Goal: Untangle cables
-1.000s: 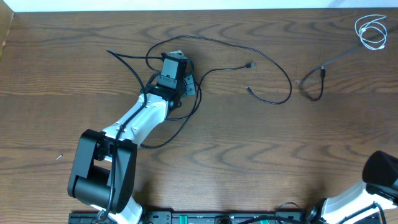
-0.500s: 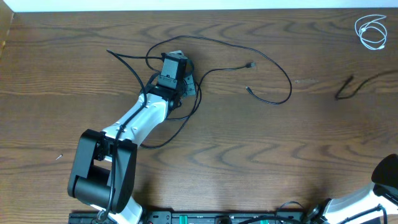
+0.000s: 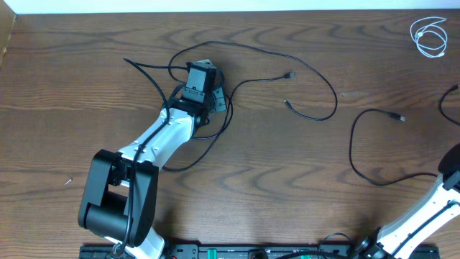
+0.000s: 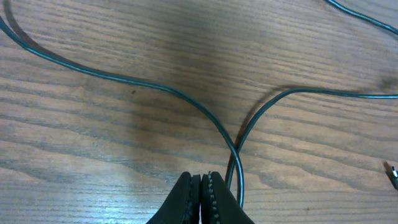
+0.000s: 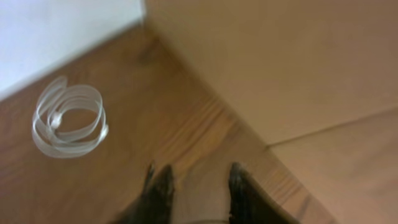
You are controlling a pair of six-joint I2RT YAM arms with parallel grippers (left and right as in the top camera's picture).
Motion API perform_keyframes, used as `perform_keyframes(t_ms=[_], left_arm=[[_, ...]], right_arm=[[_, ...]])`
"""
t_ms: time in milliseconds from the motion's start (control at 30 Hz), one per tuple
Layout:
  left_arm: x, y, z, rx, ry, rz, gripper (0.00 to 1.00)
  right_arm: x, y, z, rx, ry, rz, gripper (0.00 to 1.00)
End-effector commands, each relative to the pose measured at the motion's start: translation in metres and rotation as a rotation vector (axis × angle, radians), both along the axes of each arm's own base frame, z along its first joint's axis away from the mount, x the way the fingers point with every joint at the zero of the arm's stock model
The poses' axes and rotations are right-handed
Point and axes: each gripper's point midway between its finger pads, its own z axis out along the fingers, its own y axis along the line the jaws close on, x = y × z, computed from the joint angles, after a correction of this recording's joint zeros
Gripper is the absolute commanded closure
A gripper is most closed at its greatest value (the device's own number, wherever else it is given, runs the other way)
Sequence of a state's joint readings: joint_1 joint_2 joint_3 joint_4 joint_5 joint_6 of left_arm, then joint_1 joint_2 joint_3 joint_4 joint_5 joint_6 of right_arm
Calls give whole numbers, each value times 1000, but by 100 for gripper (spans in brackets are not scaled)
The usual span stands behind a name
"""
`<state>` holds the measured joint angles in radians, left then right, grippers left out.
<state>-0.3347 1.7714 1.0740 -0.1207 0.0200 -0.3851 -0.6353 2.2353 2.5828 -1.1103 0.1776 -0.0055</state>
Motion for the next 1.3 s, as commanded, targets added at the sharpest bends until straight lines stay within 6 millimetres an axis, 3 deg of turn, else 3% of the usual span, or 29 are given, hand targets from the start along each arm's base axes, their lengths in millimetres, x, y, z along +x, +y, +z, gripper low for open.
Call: perform_keyframes(t_ms=[0,200,467,633,800,967,1100,1267], left_arm=[[2,2,2,8,-8,0,92],[2,2,2,9,-8,0,92],[2,2,2,9,-8,0,92],[2,2,2,9,-8,0,92],[1,2,2,10,-4,0,92],[1,2,2,10,-4,0,92],[1,2,2,10,-4,0,92],[1,2,2,10,-4,0,92]], right_arm=[[9,38,-21,181,-1,137,54],[-9,123,-59,441,181,321,39],[-17,195,-100,604,398,417,27],[-15,231,-124,663,486,455,26],[-28,259,-154,732,606,468,34],[-47,283,-169,768,702,495,34],[-60,312,-198,777,802,536,32],[-63,332,-241,755,838,533,34]])
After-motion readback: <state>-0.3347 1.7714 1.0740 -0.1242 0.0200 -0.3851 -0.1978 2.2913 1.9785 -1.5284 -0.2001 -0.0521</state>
